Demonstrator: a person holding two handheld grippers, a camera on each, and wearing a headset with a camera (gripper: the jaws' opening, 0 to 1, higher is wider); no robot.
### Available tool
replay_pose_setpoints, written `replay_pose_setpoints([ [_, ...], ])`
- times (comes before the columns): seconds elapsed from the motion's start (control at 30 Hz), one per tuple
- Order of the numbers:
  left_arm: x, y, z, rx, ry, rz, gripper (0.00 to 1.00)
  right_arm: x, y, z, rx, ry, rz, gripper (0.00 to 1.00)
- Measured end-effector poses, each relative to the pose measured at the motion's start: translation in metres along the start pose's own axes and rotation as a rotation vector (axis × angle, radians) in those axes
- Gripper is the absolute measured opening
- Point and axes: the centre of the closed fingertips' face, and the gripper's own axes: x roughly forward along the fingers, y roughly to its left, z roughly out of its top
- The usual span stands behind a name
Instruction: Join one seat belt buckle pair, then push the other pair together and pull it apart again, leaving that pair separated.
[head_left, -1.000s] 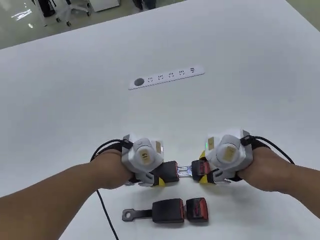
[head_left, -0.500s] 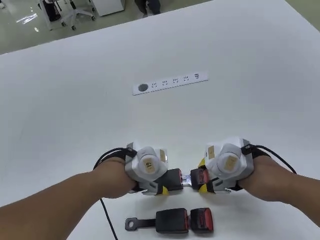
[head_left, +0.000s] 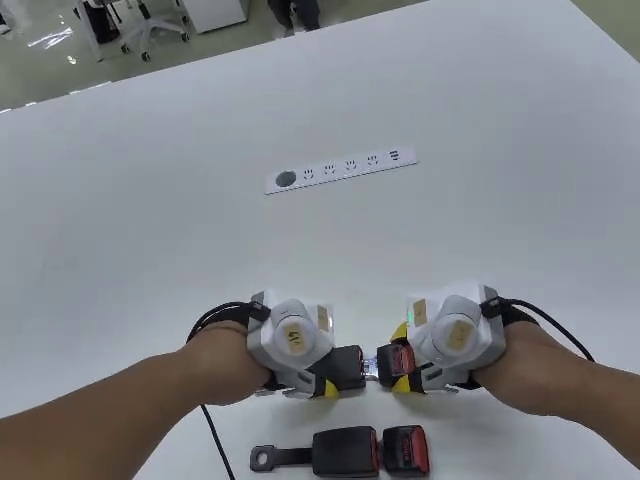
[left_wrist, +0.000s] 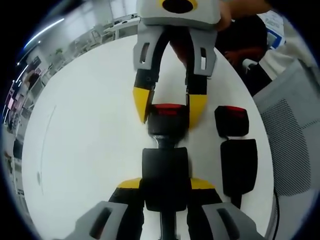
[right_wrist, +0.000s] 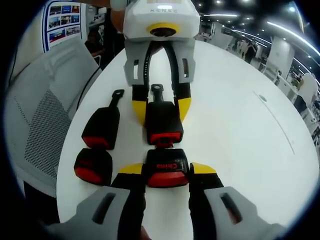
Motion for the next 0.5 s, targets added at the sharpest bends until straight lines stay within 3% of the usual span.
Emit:
replay_pose_setpoints([
  [0.1,0.0007,0.0005,-0.0005,0.004,0.011,-0.007,0.32,0.0028,-0.0004,0.0020,-0.031,0.017,-0.008,0.32],
  [0.5,-0.0007,0.0006,-0.0019,-0.004,0.003,0.005,0.32,0.0045,-0.0012,0.0010,-0.010,0.004,0.001,0.32],
])
